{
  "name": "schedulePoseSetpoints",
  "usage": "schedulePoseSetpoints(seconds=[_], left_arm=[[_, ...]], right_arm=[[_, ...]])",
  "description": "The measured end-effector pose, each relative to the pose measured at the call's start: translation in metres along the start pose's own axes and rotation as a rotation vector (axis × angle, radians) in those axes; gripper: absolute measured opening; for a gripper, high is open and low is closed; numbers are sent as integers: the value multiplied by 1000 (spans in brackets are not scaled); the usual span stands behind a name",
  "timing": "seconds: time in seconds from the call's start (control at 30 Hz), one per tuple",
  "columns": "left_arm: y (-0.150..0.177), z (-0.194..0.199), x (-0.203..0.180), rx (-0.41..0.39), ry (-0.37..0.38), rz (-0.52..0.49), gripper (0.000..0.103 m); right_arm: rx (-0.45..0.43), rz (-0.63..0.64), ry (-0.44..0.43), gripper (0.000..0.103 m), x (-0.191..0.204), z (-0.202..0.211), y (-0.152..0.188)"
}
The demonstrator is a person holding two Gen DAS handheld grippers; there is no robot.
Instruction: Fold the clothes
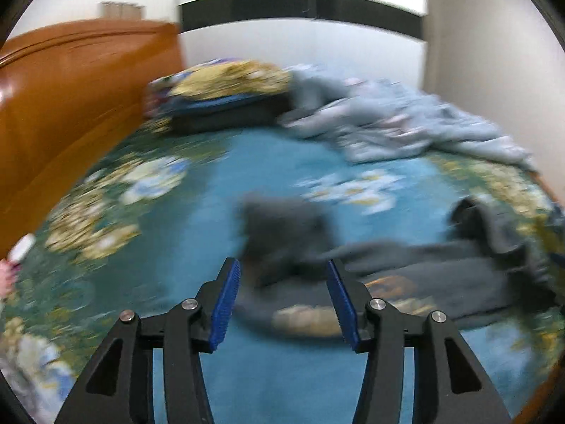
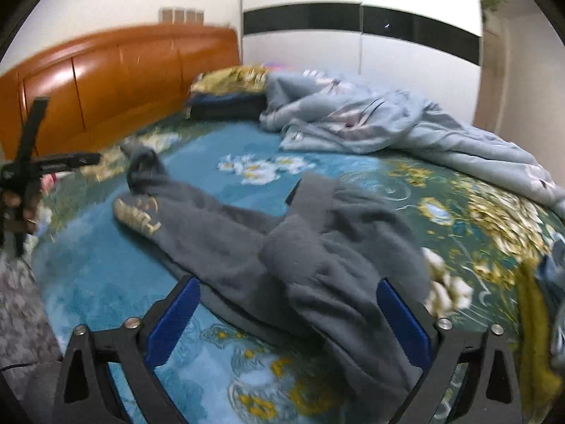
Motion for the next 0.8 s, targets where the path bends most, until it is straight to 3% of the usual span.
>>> schedulePoseSetpoints(seconds=[0.17,0.23,0.27,0.33,0.47,0.6,0.7,0.8], left_arm=[[30,0,51,58,-12,87,53],[36,-1,58,61,-9,112,53],[38,-4,59,66,-3,121,53],[38,-9,57,73,8,130,53],[37,-16,49,72,44,136,53],[33,-24,42,83,69,125,53],[29,-31,36,85,86,121,53],[23,-37,31,90,99,119,53]], right_arm=[[84,-2,94,68,4,-38,-4],[103,-56,92,47,-7,-40,-6],[110,-85,89,43,-13,-40,-7],[105,-157,54,26,-29,-32,-11],[-7,-309,88,19,-74,6,-22],[-143,-530,234,18,-148,65,-9],[-122,-651,316,17,-190,82,21],[-53,-726,336,16,-209,79,52]])
Point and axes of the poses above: each gripper's, at about its wrist camera, not at the fingertips, and z roughly against the way its jaws point, x to its left, y to its underside, the point moved 1 cm from there along -z, roughly the way its jaws point, and after that the axes turned 6 degrees about -z, right-handed, at the moved point
